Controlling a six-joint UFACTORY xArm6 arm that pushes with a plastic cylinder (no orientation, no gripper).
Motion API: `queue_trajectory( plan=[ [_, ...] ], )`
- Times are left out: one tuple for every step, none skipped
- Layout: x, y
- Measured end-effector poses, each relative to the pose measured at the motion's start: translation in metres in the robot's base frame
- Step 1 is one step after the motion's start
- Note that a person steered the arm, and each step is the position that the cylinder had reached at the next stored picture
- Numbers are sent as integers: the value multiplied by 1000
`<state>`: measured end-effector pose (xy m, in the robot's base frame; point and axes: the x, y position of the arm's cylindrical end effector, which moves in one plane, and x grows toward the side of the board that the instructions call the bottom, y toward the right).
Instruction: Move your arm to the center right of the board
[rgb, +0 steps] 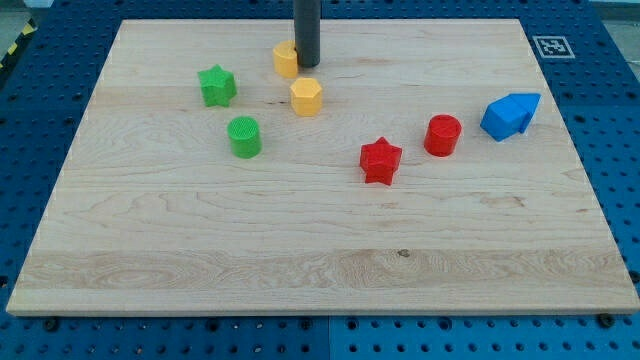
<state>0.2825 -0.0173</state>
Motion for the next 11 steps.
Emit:
queue_trajectory(
  plan=[
    [0, 49],
    [0, 120],
    [0, 197],
    [16, 277],
    [68, 341],
    [112, 361],
    [113, 361],
    [121, 354],
    [128, 338],
    [128, 338],
    [129, 330]
  ],
)
